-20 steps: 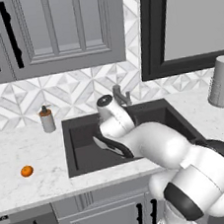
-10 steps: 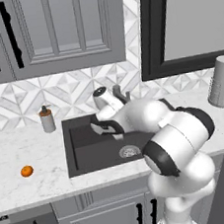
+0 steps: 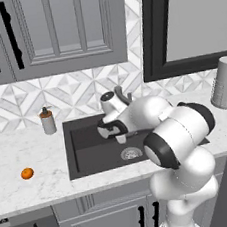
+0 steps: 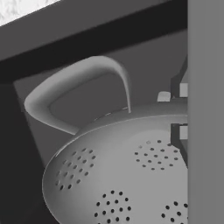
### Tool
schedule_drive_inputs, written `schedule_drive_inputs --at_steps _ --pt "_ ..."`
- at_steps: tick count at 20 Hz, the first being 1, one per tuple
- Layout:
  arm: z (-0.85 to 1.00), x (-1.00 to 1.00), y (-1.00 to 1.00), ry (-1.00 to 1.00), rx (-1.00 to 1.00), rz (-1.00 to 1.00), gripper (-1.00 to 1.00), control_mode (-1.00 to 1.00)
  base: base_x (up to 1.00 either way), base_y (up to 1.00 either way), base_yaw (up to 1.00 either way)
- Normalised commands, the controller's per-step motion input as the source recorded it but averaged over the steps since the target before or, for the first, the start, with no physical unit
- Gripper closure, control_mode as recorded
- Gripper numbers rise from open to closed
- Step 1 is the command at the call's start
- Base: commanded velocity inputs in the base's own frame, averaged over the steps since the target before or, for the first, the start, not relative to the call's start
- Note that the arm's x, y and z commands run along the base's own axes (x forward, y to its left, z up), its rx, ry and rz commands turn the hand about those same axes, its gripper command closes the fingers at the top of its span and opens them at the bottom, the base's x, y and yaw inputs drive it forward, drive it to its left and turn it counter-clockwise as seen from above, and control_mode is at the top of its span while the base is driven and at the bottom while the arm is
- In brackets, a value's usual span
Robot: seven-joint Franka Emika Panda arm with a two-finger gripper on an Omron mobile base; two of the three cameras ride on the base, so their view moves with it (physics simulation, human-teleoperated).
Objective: Put the colander in the sink, put the tangerine in the colander, and turn on the sink faucet and pour water over the colander.
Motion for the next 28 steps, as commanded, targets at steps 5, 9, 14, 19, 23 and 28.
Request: schedule_drive_inputs --at_steps 5,9,14,19,23,28 --pt "-0.35 0.0 0.41 -0.05 0.0 -0.34 1.0 -1.0 0.0 0.0 0.0" --pt "-0.26 0.0 0.5 0.0 0.0 -0.38 1.0 -1.0 0.0 0.0 0.0" --pt "-0.26 0.0 0.55 -0.01 0.0 -0.36 1.0 -1.0 0.0 0.0 0.0" --pt "-0.21 0.2 0.58 -0.04 0.0 -0.32 1.0 -1.0 0.0 0.0 0.0" --pt "-0.32 0.38 0.46 -0.01 0.0 -0.34 1.0 -1.0 0.0 0.0 0.0" --pt "-0.34 0.46 0.22 0.0 0.0 -0.36 1.0 -1.0 0.0 0.0 0.0"
